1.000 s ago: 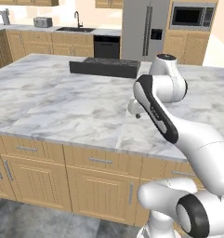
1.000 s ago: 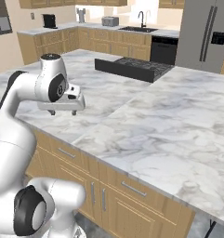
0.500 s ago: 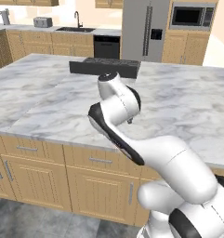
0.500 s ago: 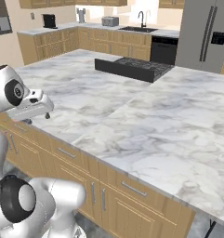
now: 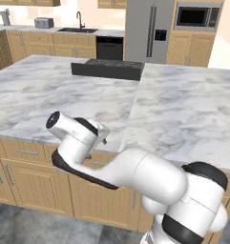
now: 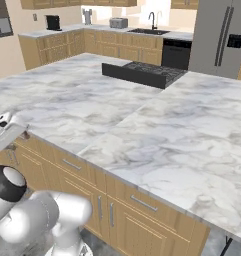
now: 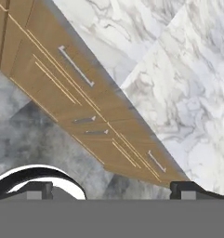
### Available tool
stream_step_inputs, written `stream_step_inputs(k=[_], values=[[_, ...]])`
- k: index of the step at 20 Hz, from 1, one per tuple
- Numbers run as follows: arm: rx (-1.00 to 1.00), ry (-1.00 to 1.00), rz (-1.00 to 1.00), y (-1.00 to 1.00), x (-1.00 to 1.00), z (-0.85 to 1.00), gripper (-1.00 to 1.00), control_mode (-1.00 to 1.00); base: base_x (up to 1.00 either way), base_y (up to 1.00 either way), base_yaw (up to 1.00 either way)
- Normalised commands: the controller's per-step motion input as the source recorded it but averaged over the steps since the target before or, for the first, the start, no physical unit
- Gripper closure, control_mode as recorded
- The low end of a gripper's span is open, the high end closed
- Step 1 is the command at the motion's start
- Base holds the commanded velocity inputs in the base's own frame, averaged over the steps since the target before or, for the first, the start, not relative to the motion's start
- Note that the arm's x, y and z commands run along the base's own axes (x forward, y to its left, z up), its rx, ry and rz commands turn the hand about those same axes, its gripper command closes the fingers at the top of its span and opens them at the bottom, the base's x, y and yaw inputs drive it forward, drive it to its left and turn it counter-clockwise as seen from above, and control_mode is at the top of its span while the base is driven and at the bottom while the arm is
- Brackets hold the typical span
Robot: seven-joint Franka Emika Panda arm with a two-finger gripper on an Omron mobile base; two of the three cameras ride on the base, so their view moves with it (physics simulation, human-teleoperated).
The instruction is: Take a straw from the drawer in front and place it inside the glass cup on the dining counter.
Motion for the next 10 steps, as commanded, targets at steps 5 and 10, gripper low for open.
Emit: stream_step_inputs(k=[5,10], values=[[-0.27,0.0,0.0,0.53,0.0,-0.62,-1.0,-1.0,0.0,0.0,0.0],[-0.23,0.0,0.0,0.18,0.03,-0.6,-1.0,-1.0,0.0,0.0,0.0]])
